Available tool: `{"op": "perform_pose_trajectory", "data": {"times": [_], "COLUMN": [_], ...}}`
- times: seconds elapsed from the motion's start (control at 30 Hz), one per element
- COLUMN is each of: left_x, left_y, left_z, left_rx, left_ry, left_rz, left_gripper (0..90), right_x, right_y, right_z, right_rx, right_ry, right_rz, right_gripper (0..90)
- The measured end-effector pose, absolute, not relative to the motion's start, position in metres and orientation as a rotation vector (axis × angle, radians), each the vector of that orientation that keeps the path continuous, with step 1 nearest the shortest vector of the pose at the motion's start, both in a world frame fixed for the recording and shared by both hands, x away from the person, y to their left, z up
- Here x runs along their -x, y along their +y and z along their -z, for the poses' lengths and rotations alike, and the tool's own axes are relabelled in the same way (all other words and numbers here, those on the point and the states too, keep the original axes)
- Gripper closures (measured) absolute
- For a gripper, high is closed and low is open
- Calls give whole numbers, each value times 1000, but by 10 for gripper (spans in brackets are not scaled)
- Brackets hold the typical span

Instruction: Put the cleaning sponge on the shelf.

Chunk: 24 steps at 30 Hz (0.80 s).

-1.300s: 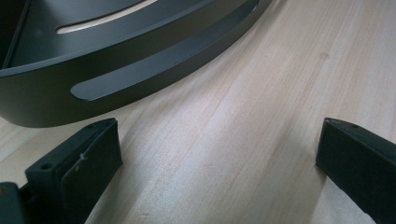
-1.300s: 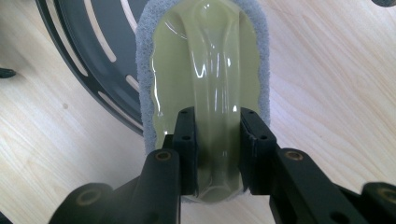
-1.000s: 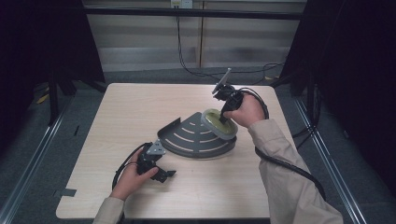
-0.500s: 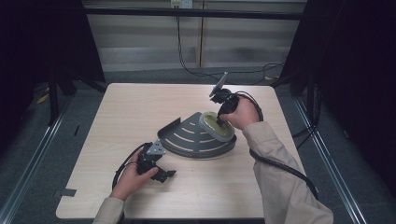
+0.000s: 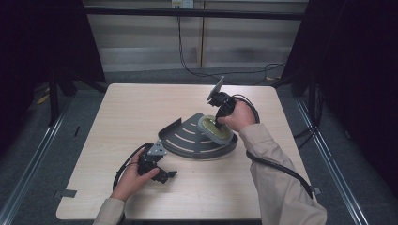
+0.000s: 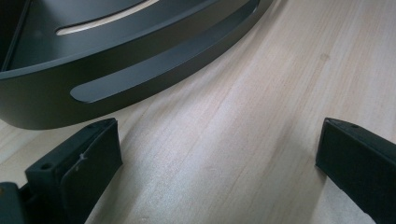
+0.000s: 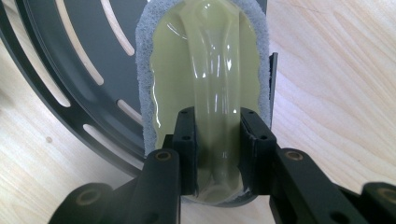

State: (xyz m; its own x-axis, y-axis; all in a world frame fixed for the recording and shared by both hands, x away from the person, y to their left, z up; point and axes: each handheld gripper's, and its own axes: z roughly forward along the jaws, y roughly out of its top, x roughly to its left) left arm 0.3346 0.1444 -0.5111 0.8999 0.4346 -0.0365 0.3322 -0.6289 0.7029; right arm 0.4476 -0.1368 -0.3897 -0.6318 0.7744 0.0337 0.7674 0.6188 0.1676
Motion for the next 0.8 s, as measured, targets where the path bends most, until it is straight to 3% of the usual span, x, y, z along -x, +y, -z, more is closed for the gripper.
{"op": "perform_pose_trajectory", "data": {"times": [0.8], "left_x": [-334], "left_y": [144], "left_z": [511], "left_rx": [-2303], "left_ry": [551], "left_rz": [-183], "left_gripper": [0], "right_x": [-450], "right_y": [-136], "right_z": [407], "right_rx": [-1344], "right_ry": [2789], "right_rz": [-218], "right_gripper": [709]}}
